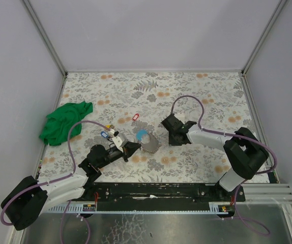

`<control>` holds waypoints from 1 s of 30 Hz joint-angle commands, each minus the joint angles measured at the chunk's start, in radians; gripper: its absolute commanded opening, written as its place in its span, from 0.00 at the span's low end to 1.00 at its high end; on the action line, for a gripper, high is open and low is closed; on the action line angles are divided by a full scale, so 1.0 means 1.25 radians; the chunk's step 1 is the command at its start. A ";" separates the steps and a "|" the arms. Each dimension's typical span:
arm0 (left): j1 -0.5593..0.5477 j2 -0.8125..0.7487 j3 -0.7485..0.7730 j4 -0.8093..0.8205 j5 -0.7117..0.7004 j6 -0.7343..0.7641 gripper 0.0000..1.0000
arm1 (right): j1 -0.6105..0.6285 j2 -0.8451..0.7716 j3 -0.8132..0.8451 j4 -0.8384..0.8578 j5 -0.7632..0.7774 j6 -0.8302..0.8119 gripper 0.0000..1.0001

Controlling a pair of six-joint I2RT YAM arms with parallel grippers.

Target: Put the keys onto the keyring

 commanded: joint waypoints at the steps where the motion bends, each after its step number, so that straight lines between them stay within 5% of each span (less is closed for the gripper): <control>1: -0.003 -0.010 0.006 0.031 -0.004 0.007 0.00 | 0.038 0.038 0.010 0.088 -0.031 0.088 0.08; 5: -0.003 -0.011 0.006 0.027 -0.009 0.008 0.00 | 0.042 0.058 0.030 0.082 -0.051 0.072 0.17; 13: -0.003 -0.021 0.005 0.021 -0.014 0.008 0.00 | 0.041 -0.025 0.096 0.006 -0.030 -0.169 0.46; 23: -0.003 -0.035 0.001 0.014 -0.020 0.011 0.00 | 0.040 0.113 0.223 -0.063 0.007 -0.423 0.56; 30: -0.003 -0.033 0.001 0.016 -0.019 0.010 0.00 | 0.040 0.183 0.234 -0.084 -0.024 -0.462 0.59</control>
